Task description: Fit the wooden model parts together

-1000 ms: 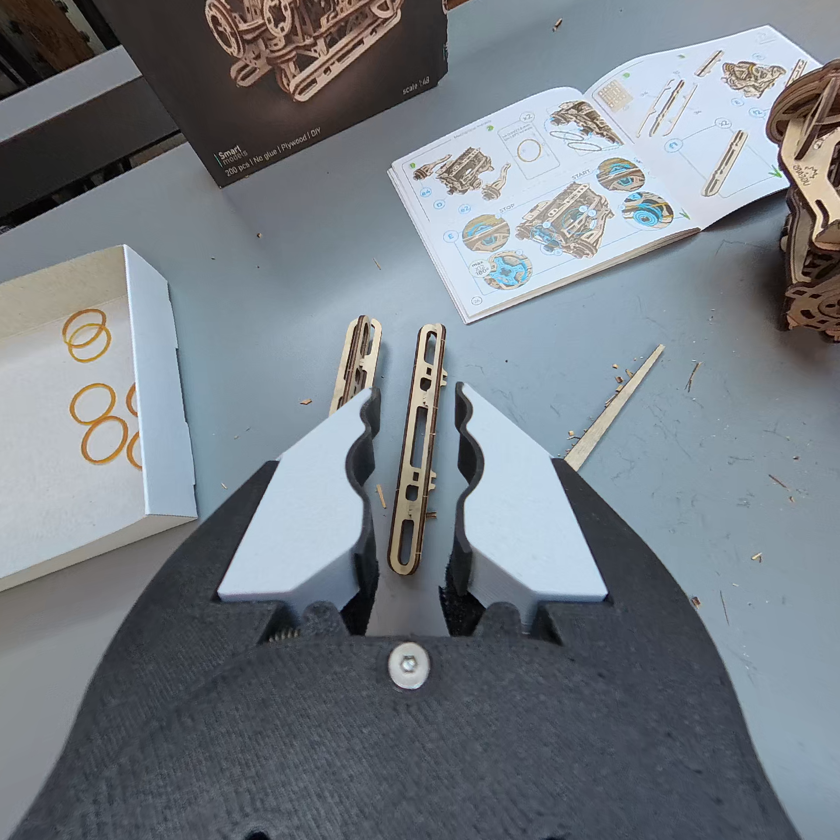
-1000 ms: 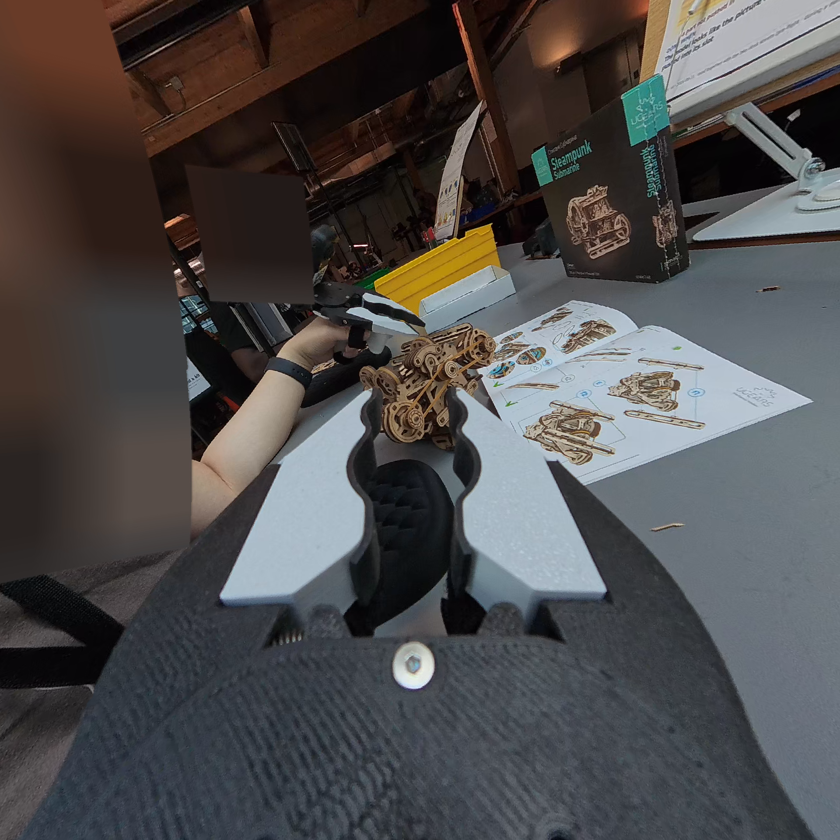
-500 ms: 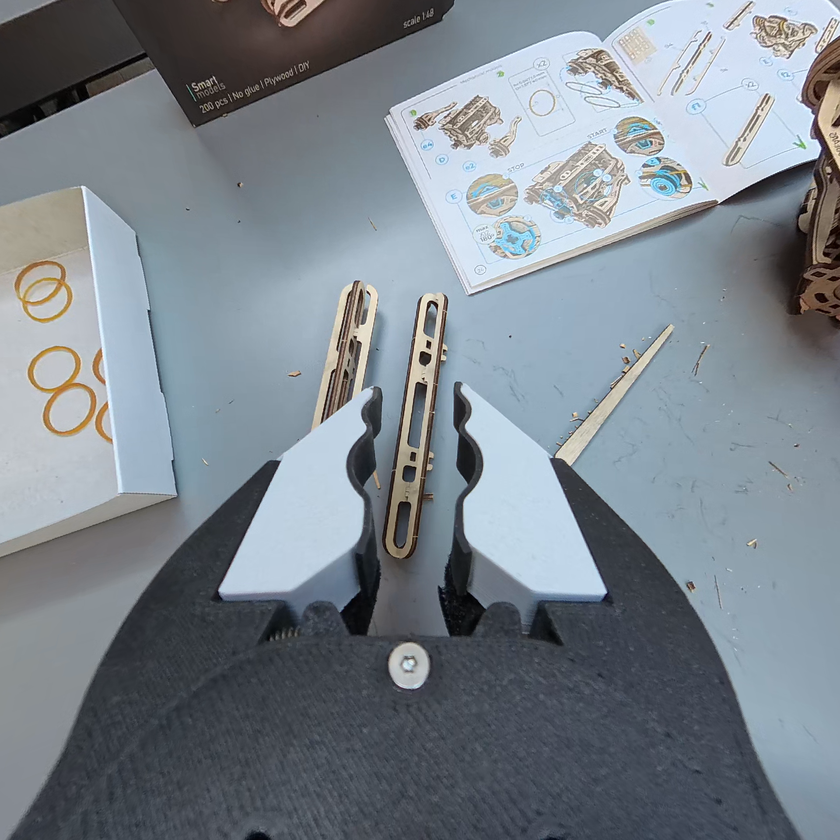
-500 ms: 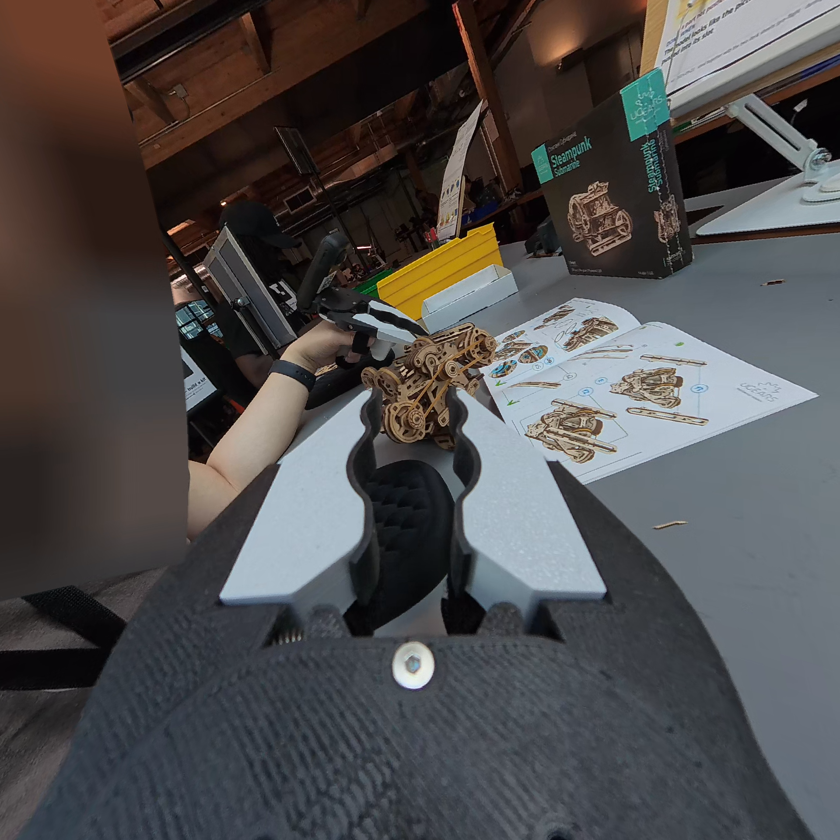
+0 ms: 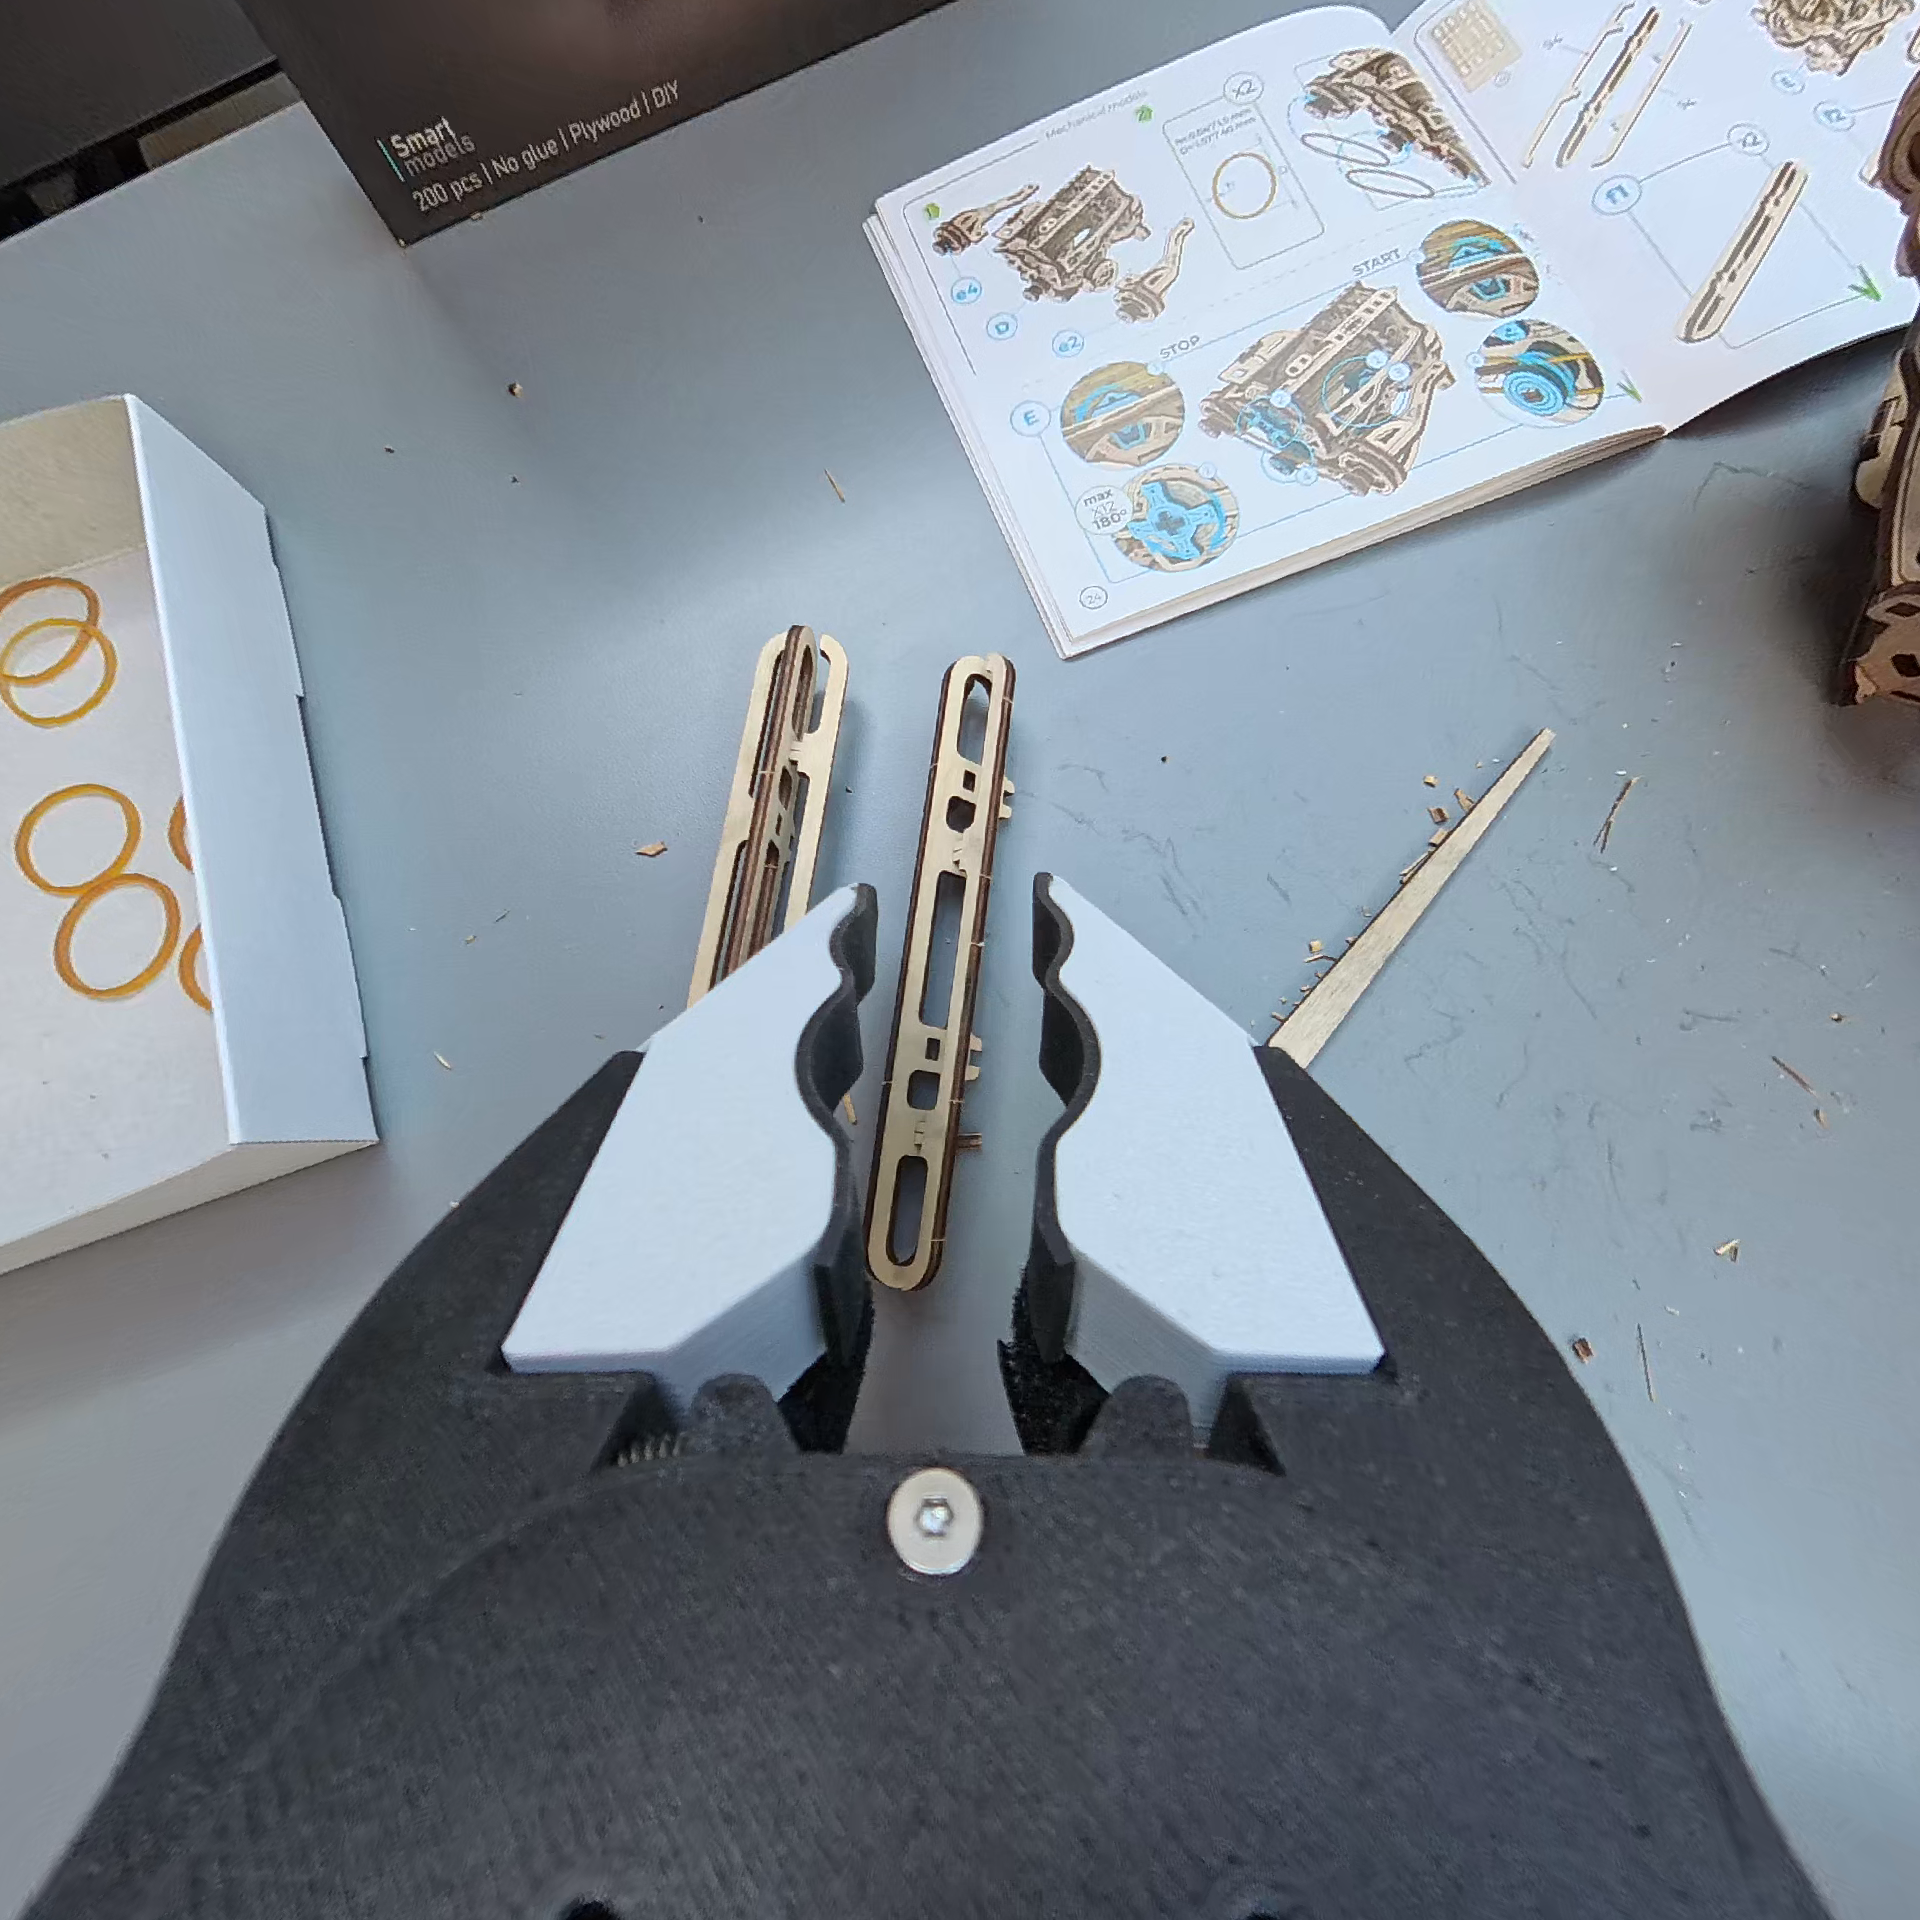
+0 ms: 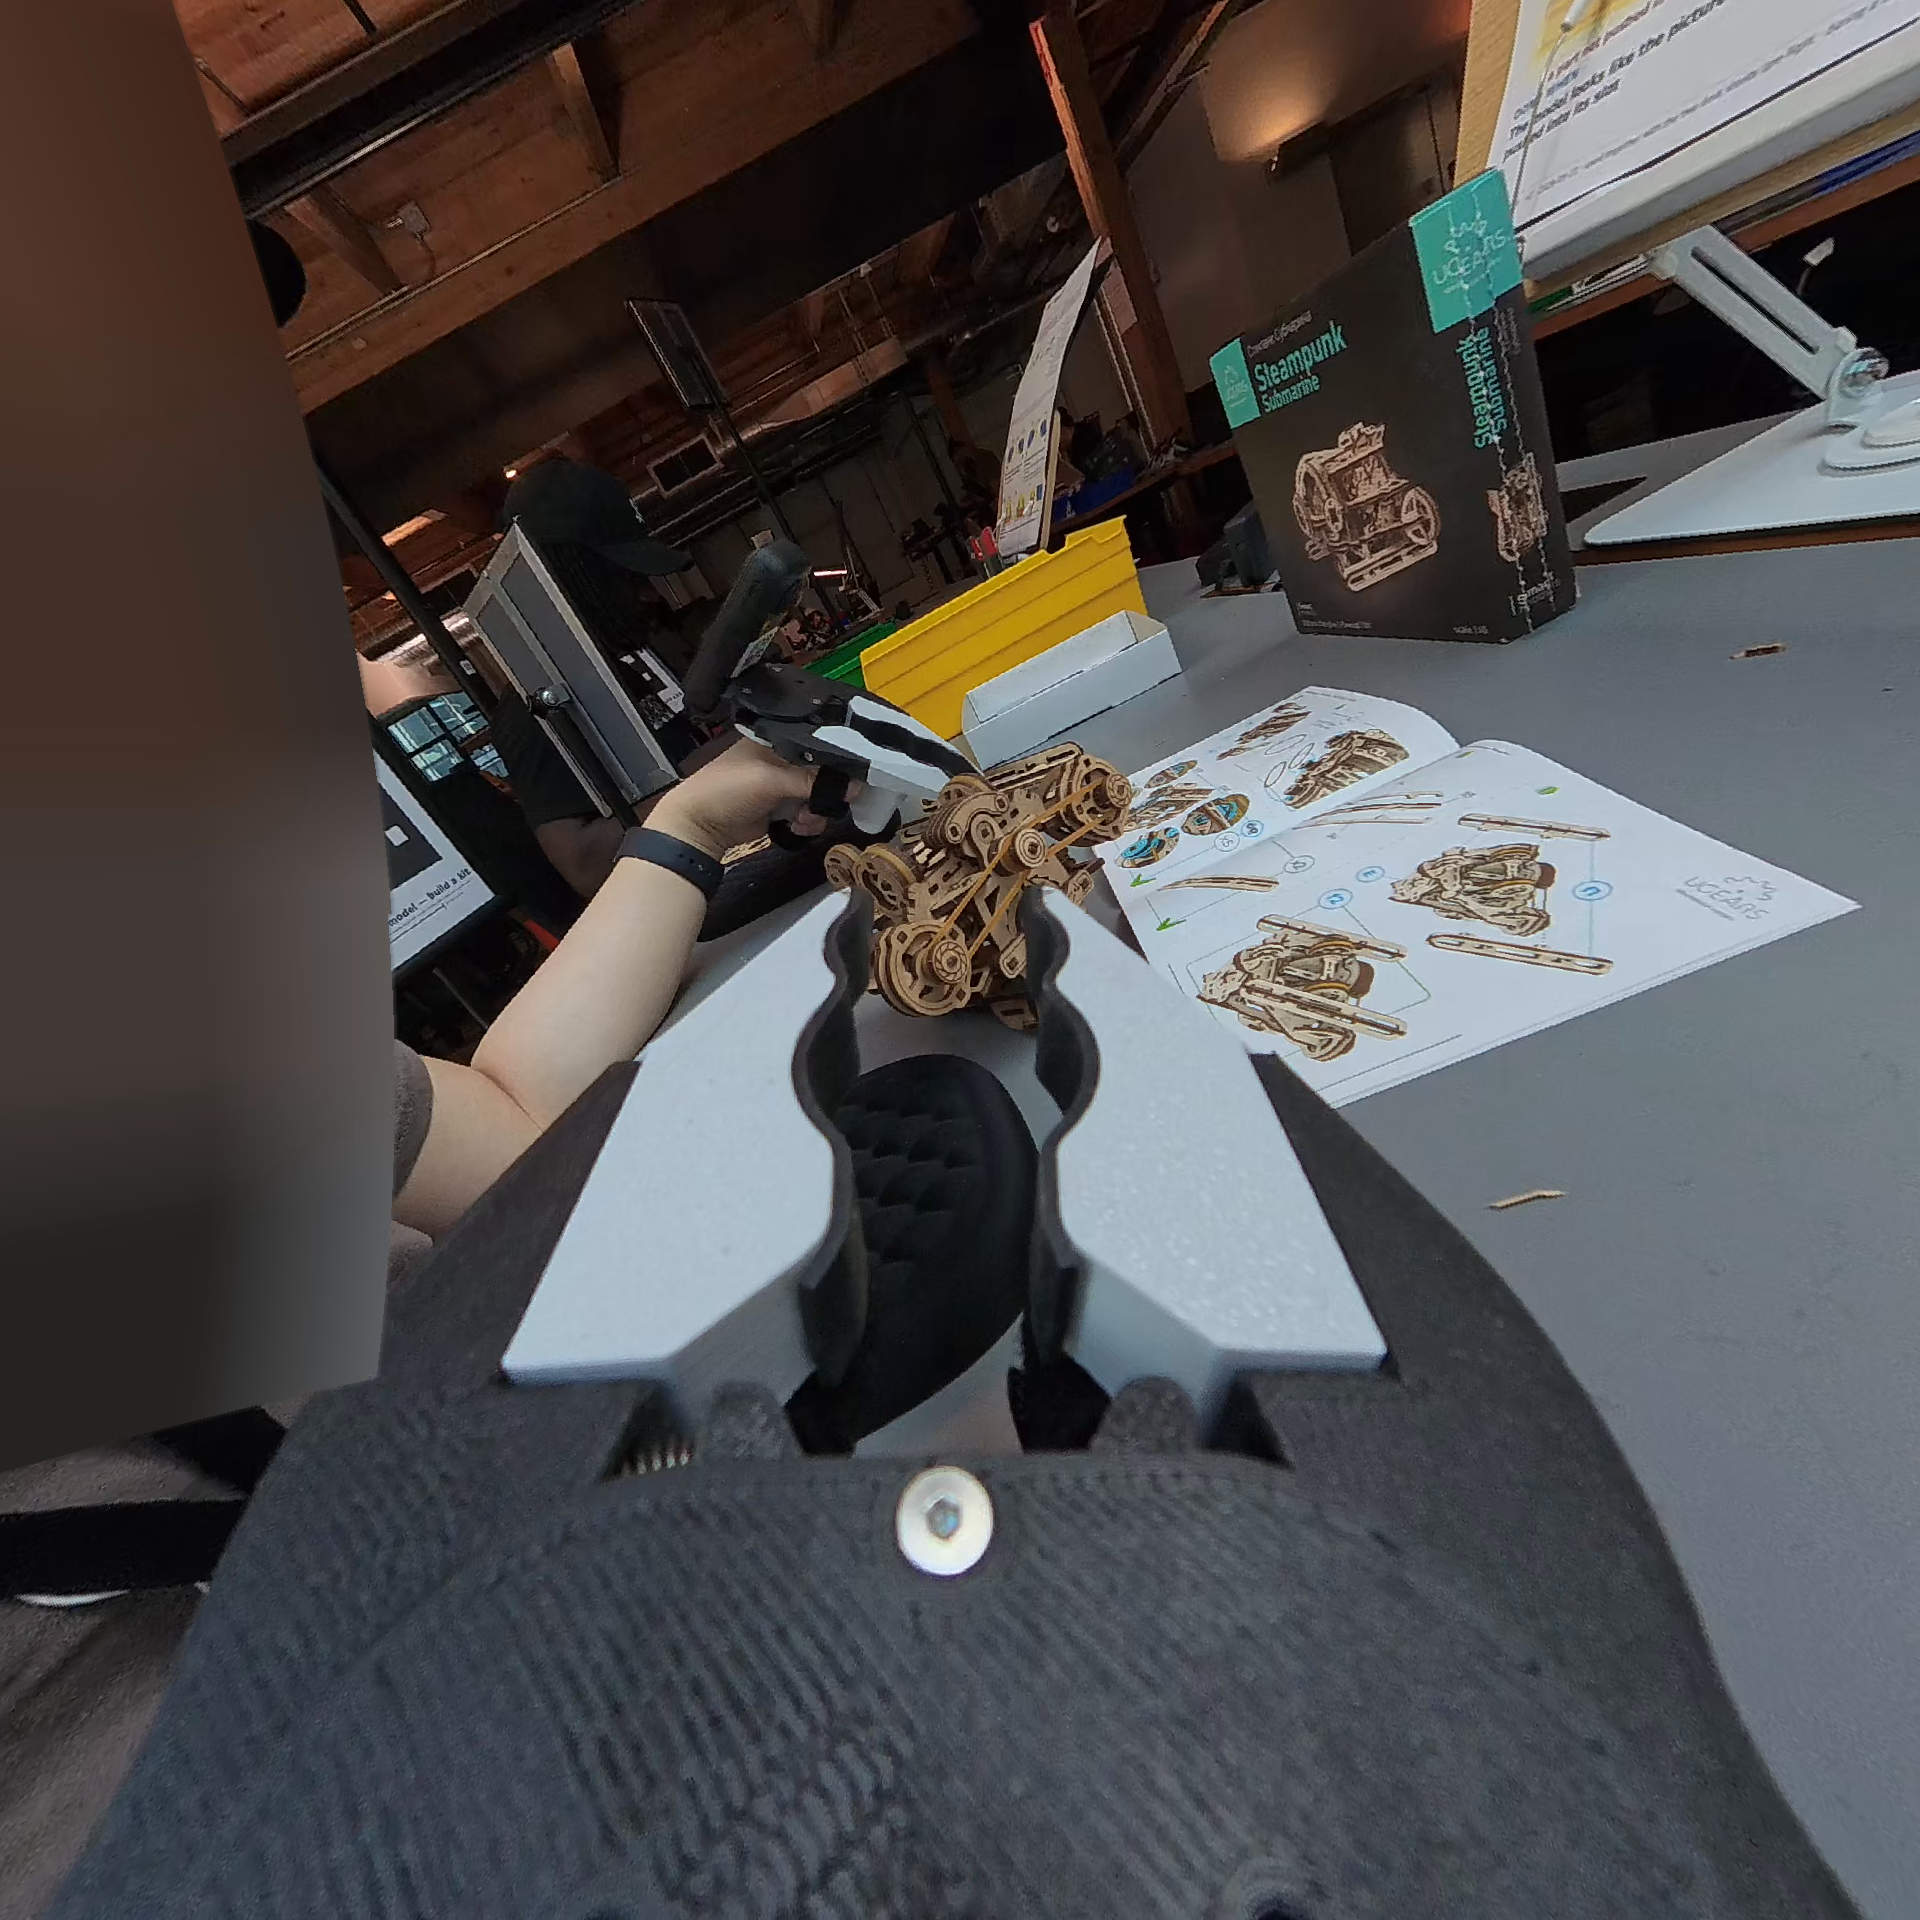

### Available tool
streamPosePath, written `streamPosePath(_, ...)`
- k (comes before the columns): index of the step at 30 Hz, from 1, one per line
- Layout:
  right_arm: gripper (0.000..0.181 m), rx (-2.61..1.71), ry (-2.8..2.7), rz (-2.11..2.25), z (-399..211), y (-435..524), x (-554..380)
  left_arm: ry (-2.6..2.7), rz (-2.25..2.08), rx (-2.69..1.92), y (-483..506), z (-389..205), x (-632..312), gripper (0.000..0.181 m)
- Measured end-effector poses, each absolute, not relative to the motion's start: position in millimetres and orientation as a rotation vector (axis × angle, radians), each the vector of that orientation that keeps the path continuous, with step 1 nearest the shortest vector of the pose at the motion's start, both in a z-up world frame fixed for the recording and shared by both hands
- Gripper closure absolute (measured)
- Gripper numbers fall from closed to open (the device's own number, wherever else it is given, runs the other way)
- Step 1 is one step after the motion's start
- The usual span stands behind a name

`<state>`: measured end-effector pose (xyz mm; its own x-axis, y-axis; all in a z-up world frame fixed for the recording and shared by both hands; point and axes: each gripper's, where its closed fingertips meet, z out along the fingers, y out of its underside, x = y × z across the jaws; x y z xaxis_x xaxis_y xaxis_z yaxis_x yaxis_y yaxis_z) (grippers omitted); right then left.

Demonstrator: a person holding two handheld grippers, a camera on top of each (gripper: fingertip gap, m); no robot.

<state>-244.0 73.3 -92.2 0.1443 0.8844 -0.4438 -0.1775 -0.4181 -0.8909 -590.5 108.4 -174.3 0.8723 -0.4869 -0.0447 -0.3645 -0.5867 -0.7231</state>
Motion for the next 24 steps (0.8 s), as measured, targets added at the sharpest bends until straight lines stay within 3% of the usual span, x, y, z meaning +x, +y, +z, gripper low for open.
streamPosePath(24, 0.155, -1.509, -0.694, 1.484, -92.9, 75.0, -243.6, 0.657, -0.18, -2.328, 106.1, -189.9, -589.8, 0.158)
